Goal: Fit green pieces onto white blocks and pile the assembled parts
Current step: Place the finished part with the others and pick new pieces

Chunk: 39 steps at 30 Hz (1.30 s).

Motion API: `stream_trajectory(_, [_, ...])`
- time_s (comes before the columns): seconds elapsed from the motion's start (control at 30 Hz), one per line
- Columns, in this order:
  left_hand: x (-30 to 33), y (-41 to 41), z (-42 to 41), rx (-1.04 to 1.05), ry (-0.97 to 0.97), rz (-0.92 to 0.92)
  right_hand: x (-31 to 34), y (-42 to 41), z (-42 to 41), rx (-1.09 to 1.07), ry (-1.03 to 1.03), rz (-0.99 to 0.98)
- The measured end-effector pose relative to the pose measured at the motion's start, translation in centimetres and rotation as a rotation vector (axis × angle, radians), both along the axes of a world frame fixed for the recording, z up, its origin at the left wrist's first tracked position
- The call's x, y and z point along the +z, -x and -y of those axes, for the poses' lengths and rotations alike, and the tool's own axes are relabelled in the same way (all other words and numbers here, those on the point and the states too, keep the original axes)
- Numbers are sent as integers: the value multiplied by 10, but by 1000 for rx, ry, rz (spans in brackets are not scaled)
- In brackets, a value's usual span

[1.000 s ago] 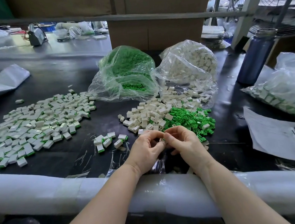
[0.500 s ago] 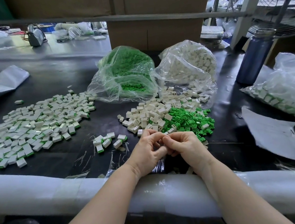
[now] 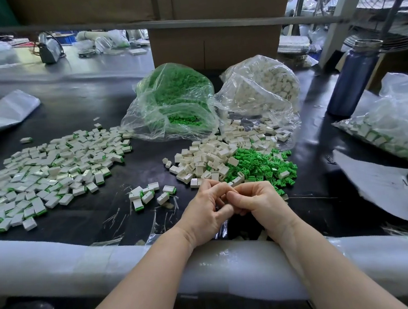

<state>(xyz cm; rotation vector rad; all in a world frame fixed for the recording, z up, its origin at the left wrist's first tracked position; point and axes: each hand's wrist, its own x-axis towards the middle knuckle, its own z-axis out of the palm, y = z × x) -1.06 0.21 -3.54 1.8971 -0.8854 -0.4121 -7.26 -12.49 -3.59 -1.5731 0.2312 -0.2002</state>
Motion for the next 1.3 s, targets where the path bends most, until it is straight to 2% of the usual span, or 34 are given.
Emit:
stream_trajectory(0.57, [4,3,-1,-7,-70,37,0,0,-2,-23,-36,-6])
stream_trajectory(0.87, [6,3,-2,-5,-37,16,0,1,-2,-20,-9,32])
stream_trajectory(1.0, [2,-1,-1,36,11,20,-1,-1,-4,-17,71,53])
stream_trajectory(1.1, [1,-2,0,110,42,-4,-3,-2,-2,-72,42,52])
stream_trajectory(1.3, [1,-3,0,148,18,9,-3,-1,-1,-144,81,79])
